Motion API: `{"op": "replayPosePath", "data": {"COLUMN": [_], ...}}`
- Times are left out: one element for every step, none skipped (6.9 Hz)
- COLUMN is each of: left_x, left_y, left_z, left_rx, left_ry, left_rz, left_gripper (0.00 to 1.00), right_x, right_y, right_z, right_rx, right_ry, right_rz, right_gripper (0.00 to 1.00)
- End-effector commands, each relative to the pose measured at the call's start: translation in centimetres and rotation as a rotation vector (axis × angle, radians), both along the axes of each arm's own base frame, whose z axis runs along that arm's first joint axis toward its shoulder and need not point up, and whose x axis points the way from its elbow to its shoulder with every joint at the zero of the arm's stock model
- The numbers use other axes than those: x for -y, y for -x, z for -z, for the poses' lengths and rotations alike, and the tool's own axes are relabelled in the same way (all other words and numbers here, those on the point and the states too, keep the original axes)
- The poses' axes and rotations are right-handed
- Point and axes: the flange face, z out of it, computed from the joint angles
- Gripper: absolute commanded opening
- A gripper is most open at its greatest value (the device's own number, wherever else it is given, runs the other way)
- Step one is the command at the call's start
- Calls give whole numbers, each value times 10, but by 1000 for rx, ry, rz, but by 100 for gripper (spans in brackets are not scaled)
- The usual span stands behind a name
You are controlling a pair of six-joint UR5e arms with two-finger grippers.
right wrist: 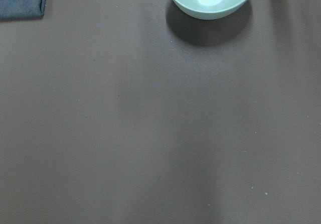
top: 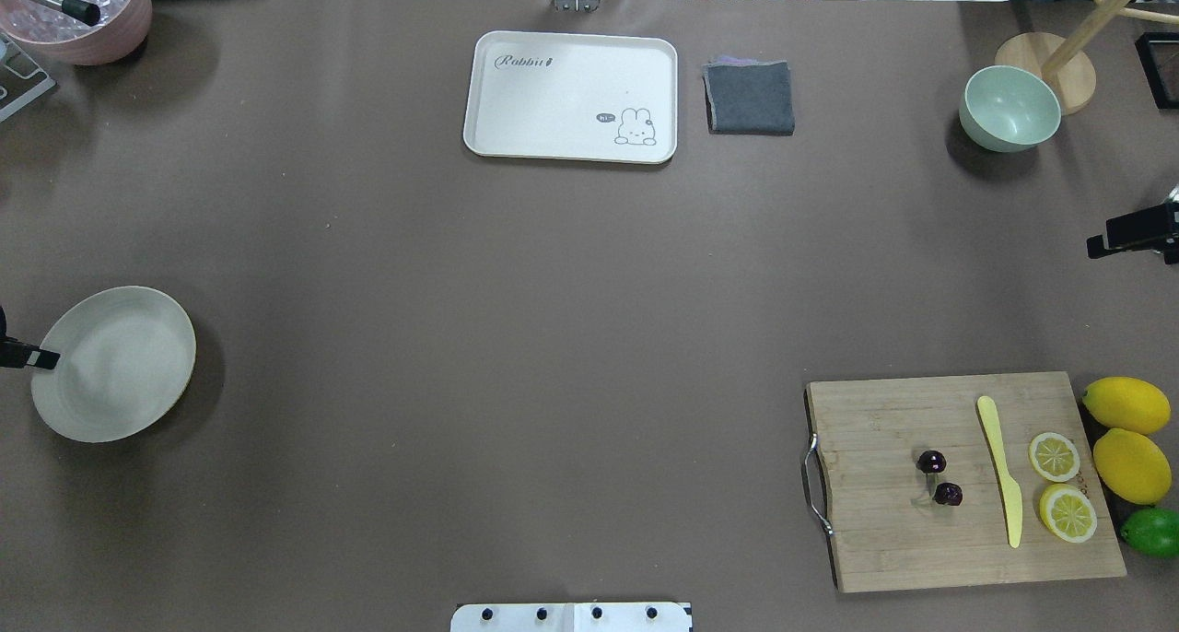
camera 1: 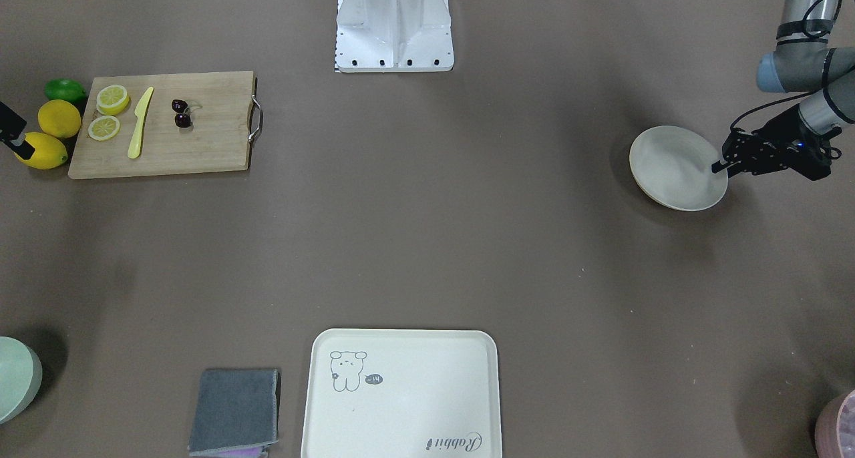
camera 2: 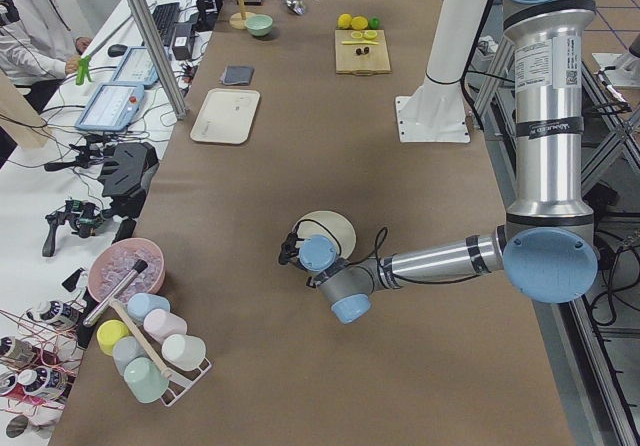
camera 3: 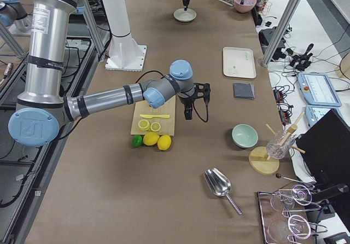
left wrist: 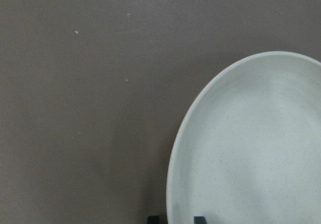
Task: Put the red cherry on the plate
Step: 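Reach the left gripper to the white plate's rim and grip it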
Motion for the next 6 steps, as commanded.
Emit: {"op": "replayPosePath", "data": {"left_x": [3, 8, 15, 17, 22, 30], "left_y": [-2, -6, -9, -18, -53, -95], "left_z": [13, 41, 85, 125, 172, 218], "left_rx": [-15, -51, -103, -150, -205, -250], "left_ry": [-15, 31, 82, 114, 176, 198], "left_rz": [1, 36, 83, 101, 93, 108], "left_gripper": [0, 0, 0, 0, 0, 0], "right_x": [-1, -1, -1, -1, -1, -1], "right_y": [-1, -1, -1, -1, 0, 0], "right_z": [1, 2, 2, 2, 3, 3], "right_rx": [1, 2, 3, 2, 2, 3], "right_ry": [-1, -4, -4, -4, -4, -5], "right_rz": [-2, -1, 0, -1, -1, 2], "right_gripper": [100, 100, 100, 100, 100, 100]}}
